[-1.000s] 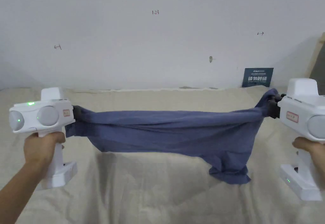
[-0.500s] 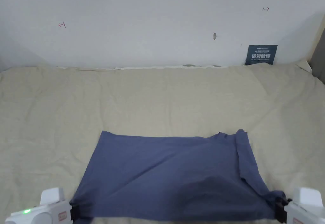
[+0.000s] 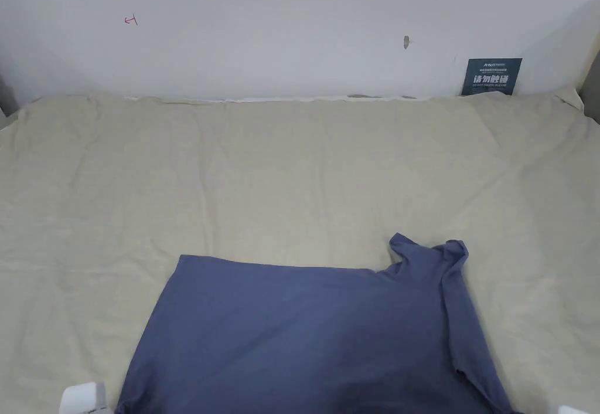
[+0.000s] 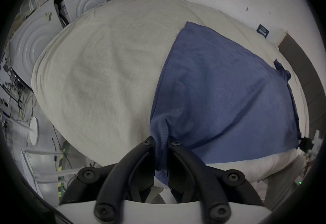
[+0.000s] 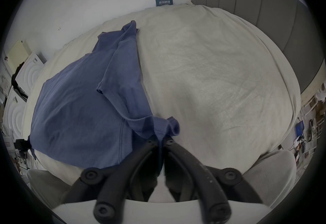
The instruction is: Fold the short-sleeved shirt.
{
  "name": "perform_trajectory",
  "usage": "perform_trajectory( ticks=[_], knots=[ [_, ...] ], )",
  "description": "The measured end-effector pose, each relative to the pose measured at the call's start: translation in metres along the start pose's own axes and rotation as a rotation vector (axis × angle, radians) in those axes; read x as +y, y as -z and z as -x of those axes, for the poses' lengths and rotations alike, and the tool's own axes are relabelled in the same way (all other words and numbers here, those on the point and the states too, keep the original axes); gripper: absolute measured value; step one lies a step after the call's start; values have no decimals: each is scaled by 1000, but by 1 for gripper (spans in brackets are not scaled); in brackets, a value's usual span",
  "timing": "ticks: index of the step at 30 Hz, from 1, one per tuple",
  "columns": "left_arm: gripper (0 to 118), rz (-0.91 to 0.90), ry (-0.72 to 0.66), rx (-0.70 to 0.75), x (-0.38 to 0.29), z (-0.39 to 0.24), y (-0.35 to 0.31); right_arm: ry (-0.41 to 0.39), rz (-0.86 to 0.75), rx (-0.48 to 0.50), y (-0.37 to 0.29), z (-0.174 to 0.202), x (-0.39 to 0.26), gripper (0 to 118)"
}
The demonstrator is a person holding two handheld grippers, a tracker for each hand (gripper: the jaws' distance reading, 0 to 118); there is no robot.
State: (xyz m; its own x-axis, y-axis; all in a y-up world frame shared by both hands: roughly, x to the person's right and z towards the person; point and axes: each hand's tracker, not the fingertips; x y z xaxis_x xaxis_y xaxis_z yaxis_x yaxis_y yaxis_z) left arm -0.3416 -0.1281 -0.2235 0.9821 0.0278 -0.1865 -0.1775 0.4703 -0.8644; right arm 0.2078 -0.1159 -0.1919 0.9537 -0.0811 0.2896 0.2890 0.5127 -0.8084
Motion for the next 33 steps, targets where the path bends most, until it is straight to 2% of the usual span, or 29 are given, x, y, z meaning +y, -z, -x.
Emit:
perform_trajectory(
  ticks=[2, 3, 4, 5, 6, 7, 13, 14, 17, 18, 20, 21, 22, 23, 24, 25, 27, 33],
  knots=[
    [25, -3, 14, 19, 4, -5, -2, -9, 16, -39, -6, 1, 7, 37],
    [41, -14, 25, 30, 7, -7, -7, -15, 12, -51, -14, 4, 13, 52],
    [76, -49, 25, 24, 9, -10, -16, -17, -24, -42, -25, 5, 18, 72],
    [101, -92, 19, -11, 14, -13, -24, -19, -82, -20, -36, 8, 25, 86],
    [116, -134, 19, -49, 21, -17, -35, -25, -138, -4, -60, 15, 33, 99],
    [118, -203, 17, -85, 29, -23, -49, -40, -202, 8, -76, 21, 42, 108],
    [117, -570, 75, -134, 71, -70, -125, -148, -565, 40, -167, 70, 85, 108],
    [116, -617, 78, -136, 75, -77, -134, -157, -605, 50, -154, 60, 88, 108],
    [116, -747, 99, -134, 85, -96, -155, -190, -731, 61, -180, 77, 94, 108],
    [116, -785, 112, -122, 87, -102, -160, -198, -763, 54, -171, 71, 97, 108],
    [109, -851, 128, -99, 88, -111, -165, -215, -819, 32, -178, 78, 97, 101],
    [101, -874, 122, -93, 87, -115, -167, -221, -838, 19, -179, 81, 97, 93],
    [78, -887, 115, -95, 86, -118, -168, -225, -851, 11, -174, 80, 95, 77],
    [48, -893, 113, -111, 86, -120, -168, -231, -860, 10, -173, 81, 95, 55],
    [16, -889, 109, -131, 88, -120, -165, -233, -857, 7, -170, 82, 96, 24],
    [1, -879, 100, -134, 90, -122, -162, -235, -849, 4, -168, 83, 98, 2],
    [0, -846, 87, -177, 94, -123, -158, -231, -831, 29, -170, 88, 95, 1],
    [0, -740, 150, -132, 126, -121, -122, -222, -810, 20, -161, 89, 99, 1]
  ],
)
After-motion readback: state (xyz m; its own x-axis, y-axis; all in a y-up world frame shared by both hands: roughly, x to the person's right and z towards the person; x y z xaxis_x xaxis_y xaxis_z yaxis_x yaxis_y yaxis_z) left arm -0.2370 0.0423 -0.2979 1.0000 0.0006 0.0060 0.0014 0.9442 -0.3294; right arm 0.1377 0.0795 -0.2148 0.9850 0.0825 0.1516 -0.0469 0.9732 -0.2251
